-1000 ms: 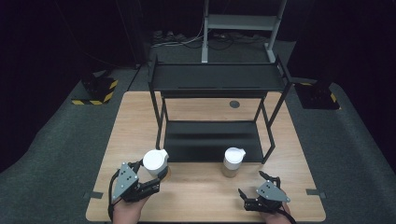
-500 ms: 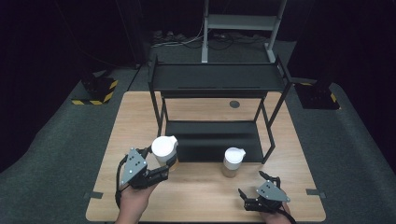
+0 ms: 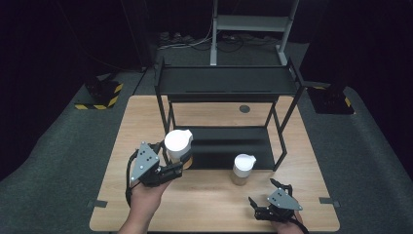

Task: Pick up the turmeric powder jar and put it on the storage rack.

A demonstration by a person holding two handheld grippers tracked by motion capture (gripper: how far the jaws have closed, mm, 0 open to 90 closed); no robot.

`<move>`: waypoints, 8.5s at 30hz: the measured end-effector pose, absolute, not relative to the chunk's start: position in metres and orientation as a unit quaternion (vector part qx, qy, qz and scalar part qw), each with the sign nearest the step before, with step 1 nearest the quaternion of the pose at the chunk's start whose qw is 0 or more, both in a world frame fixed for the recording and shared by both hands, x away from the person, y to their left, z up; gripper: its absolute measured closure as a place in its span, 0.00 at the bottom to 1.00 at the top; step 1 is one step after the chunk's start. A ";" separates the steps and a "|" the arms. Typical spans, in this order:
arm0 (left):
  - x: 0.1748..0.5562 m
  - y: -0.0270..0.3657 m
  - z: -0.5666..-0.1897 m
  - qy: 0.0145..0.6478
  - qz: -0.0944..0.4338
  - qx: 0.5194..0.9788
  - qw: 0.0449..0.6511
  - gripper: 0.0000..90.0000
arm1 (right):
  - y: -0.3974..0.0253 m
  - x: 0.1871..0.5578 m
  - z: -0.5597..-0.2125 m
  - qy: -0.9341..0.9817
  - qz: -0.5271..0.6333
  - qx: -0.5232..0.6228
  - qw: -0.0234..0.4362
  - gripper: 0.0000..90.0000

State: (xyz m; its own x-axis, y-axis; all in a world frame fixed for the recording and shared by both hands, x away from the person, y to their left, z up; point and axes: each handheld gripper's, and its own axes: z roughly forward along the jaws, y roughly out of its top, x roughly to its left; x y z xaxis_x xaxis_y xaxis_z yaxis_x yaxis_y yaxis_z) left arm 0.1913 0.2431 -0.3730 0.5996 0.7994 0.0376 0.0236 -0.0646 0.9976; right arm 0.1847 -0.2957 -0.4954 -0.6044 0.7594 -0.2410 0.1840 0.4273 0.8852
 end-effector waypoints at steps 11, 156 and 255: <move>0.203 0.239 -0.359 0.306 0.318 0.648 0.621 0.34 | -0.295 0.184 -0.496 0.781 0.439 0.298 0.329 0.00; 0.333 0.177 -0.247 0.349 0.371 0.601 0.617 0.33 | -0.302 0.183 -0.498 0.774 0.454 0.299 0.324 0.00; 0.191 0.191 -0.466 0.397 0.280 0.725 0.488 0.00 | -0.297 0.181 -0.498 0.780 0.444 0.291 0.332 0.00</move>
State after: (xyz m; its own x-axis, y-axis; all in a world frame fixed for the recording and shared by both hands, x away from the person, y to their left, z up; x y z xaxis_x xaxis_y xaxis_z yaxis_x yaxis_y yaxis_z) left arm 0.1906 0.1910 -0.4657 0.5269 0.8497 0.0188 0.3021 -0.2079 0.9303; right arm 0.1815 -0.2972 -0.4976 -0.6109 0.7481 -0.2591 0.1583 0.4361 0.8859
